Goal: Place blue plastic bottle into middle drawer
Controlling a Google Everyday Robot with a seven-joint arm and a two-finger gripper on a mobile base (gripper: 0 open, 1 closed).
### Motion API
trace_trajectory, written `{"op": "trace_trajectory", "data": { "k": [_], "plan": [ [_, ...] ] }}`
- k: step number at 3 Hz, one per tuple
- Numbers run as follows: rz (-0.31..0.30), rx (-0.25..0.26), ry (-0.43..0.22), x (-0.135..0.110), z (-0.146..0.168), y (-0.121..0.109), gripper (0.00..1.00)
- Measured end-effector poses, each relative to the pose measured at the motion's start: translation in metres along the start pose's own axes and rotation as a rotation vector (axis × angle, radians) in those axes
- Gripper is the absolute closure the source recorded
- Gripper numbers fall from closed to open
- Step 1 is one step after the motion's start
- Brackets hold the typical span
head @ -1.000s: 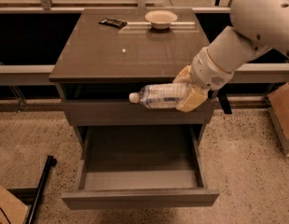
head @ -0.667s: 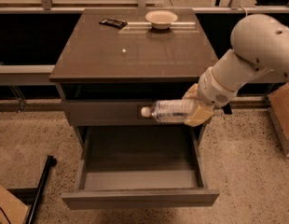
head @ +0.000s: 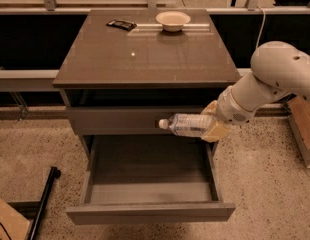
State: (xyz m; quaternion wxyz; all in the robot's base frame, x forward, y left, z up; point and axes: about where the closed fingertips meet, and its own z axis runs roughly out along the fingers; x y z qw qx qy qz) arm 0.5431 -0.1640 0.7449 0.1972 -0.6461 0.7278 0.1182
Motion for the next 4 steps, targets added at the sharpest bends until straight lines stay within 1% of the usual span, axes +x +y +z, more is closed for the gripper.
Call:
{"op": "trace_trajectory", "data": {
  "k": [1, 2, 3, 4],
  "plan": [
    [-0.094, 0.023, 0.046, -0.002, 0.015, 0.008, 1.00],
    [-0.153, 0.025, 0.064, 0.001, 0.046, 0.013, 1.00],
    [-0.154, 0.015, 0.017, 0.014, 0.085, 0.017, 1.00],
    [-0.079, 0.021, -0.109, 0.026, 0.122, 0.013, 1.00]
  ]
}}
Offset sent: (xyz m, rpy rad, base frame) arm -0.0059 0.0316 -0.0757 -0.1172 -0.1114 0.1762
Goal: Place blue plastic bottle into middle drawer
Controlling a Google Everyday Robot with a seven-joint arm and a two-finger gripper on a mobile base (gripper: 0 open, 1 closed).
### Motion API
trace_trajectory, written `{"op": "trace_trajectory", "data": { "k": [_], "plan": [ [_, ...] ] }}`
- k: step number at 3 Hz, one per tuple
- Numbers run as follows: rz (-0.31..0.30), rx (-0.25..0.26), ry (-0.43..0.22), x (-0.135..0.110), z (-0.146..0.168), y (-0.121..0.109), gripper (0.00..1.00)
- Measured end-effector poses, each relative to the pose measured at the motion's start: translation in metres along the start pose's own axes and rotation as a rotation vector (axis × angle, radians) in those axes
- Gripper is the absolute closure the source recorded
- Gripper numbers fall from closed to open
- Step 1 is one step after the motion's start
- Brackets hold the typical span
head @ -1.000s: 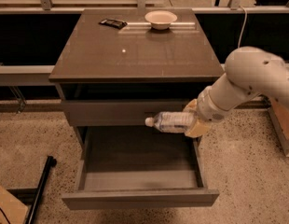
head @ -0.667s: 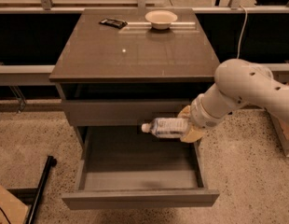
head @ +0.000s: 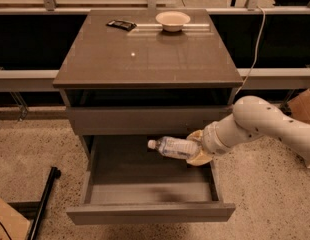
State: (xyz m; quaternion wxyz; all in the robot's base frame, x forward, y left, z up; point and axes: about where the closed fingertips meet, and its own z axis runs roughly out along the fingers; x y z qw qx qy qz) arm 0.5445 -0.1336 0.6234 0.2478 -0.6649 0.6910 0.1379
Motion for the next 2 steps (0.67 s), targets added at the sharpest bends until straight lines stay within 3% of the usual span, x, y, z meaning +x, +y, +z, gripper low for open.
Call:
{"op": "trace_trajectory", "data": {
  "k": [1, 2],
  "plan": [
    [0.021, -0.019, -0.020, 0.005, 0.014, 0.005, 1.00],
    [-0.016, -0.031, 0.008, 0.003, 0.026, 0.009, 1.00]
  ]
}}
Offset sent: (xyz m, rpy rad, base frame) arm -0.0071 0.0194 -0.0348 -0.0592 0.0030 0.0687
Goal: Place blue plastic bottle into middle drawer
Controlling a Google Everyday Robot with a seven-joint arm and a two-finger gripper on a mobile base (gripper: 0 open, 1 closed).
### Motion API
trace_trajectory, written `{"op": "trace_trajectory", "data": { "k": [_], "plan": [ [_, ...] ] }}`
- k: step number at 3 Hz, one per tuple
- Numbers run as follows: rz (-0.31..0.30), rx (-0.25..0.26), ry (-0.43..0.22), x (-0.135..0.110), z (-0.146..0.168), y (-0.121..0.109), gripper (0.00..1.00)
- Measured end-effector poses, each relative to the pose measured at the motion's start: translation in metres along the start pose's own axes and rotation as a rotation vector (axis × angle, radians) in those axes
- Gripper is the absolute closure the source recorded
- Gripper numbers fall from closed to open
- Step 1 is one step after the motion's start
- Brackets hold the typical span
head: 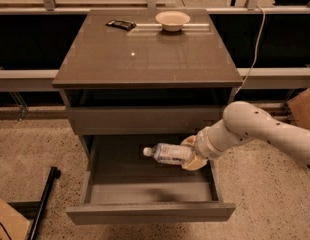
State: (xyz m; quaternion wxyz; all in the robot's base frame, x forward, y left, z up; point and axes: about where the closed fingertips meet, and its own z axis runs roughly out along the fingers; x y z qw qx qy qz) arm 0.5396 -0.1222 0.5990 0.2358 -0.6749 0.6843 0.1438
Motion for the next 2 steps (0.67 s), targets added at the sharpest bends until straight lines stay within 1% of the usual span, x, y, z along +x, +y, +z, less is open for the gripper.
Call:
{"op": "trace_trajectory", "data": {
  "k": [1, 2],
  "plan": [
    [-0.014, -0.002, -0.037, 0.007, 0.027, 0.000, 1.00],
    [-0.003, -0.030, -0.101, 0.018, 0.060, 0.006, 1.00]
  ]
}}
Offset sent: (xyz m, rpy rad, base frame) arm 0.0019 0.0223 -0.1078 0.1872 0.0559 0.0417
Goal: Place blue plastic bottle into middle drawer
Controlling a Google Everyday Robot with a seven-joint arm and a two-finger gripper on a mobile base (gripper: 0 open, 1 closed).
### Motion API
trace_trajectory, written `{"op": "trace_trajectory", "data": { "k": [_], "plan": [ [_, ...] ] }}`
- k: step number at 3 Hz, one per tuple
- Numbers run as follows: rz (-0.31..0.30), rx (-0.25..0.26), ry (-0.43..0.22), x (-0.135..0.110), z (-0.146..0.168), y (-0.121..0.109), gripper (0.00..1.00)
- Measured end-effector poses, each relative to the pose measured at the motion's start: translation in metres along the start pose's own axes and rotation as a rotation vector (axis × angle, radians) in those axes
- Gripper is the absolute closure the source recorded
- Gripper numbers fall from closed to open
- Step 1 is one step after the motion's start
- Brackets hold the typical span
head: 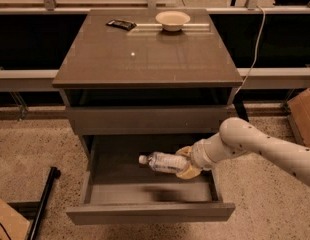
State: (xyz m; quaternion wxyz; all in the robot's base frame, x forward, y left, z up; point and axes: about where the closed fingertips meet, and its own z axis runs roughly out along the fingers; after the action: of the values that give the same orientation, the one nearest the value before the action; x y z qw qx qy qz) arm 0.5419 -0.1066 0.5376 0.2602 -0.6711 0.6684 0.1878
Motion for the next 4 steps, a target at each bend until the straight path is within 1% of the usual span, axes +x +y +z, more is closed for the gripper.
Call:
{"op": "trace_trajectory", "data": {
  "k": [1, 2, 3, 4],
  "plan": [
    [0.052, -0.008, -0.100, 0.020, 0.034, 0.005, 1.00],
    [0.117, -0.019, -0.176, 0.041, 0.063, 0.008, 1.00],
    [0.189, -0.041, -0.215, 0.060, 0.089, 0.011, 0.83],
    [0.231, -0.080, -0.215, 0.072, 0.113, 0.013, 0.59]
  ]
}}
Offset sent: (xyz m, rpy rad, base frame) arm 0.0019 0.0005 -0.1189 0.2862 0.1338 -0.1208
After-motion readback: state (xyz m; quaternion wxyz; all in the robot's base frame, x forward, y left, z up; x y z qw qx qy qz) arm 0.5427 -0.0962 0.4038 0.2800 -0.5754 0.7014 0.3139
